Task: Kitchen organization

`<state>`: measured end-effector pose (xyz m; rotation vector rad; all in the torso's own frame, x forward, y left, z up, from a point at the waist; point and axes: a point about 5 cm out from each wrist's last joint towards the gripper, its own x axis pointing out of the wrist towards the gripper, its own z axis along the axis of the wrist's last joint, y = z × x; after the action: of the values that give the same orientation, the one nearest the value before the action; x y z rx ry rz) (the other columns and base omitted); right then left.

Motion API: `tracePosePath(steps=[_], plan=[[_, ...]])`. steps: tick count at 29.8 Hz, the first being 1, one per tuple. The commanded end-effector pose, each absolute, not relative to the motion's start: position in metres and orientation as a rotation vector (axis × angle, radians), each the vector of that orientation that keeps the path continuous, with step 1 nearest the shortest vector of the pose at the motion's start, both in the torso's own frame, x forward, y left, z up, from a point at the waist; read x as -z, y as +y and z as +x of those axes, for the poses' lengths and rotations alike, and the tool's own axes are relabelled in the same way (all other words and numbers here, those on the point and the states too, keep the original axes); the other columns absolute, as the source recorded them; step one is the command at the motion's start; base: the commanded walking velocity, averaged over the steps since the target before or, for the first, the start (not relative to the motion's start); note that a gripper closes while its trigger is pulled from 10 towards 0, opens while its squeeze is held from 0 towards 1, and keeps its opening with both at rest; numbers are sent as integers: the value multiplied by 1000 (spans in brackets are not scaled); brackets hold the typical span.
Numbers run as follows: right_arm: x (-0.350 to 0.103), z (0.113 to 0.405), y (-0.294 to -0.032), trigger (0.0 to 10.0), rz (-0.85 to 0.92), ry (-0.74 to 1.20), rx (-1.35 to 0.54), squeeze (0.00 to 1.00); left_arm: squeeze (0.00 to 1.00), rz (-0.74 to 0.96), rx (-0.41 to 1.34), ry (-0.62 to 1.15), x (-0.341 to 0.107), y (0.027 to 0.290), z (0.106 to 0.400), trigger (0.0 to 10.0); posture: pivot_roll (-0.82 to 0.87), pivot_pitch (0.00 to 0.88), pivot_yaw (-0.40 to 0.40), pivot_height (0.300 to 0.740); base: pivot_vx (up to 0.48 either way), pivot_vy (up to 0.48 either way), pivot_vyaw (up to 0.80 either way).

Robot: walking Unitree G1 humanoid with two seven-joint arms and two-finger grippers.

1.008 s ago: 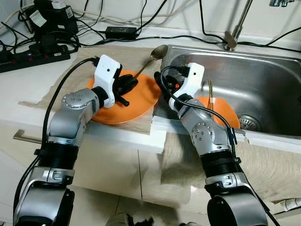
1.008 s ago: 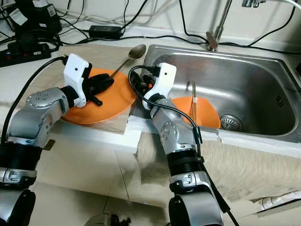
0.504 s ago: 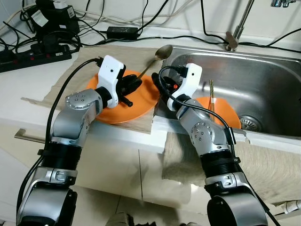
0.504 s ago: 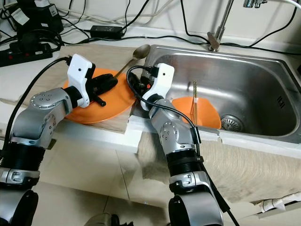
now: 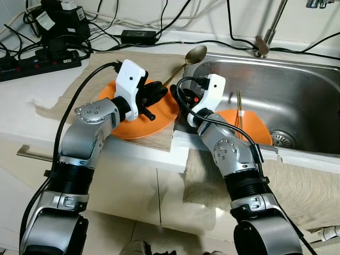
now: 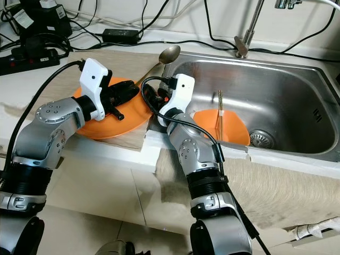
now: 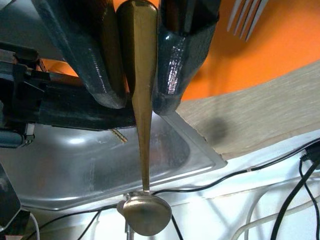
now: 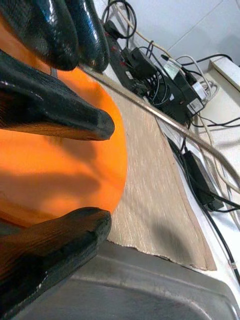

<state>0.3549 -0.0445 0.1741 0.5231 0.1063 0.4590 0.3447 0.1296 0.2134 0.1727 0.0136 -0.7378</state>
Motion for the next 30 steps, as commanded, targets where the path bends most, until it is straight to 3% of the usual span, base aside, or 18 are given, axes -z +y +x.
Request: tracePosePath(steps=[1, 14, 30], plan=[[-208, 350, -6, 10000, 582, 30, -572, 0, 0, 191, 738, 16, -212, 131, 345, 0, 98, 31, 10, 740, 0, 0, 0], [-209, 350, -10, 10000, 569, 27, -568, 0, 0, 197, 706, 35, -207, 137, 351, 0, 88, 29, 11, 740, 0, 0, 0], [-211, 355, -12, 10000, 529, 1, -549, 0, 0, 192, 807, -19, -215, 125, 337, 0, 98, 18, 9, 740, 0, 0, 0]])
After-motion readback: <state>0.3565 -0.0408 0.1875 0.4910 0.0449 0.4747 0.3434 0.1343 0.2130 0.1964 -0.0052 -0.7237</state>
